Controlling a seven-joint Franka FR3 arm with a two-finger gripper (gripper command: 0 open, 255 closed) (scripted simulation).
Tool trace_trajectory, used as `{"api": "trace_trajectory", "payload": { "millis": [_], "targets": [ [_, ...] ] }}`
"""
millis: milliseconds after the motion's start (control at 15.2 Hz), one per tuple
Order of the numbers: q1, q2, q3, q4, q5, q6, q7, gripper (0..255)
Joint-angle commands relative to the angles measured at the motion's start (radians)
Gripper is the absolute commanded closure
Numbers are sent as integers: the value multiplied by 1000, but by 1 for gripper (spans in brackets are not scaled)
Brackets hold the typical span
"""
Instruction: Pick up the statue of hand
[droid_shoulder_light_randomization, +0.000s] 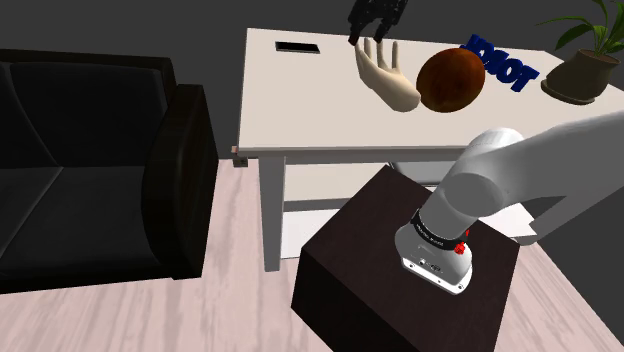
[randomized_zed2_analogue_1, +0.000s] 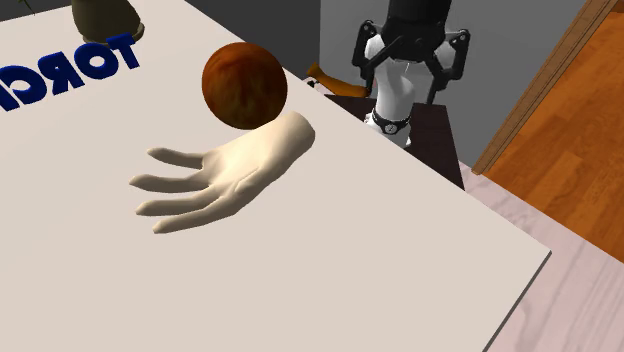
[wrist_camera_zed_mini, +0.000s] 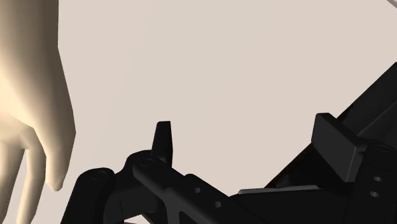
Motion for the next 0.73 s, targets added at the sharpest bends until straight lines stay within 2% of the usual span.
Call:
{"api": "trace_trajectory", "payload": {
  "millis": [0,660],
  "targets": [
    [-13,35,-38,-1,-15,42,-34,0],
    [-47,276,-217,67,-30,239,-195,0]
  ]
}}
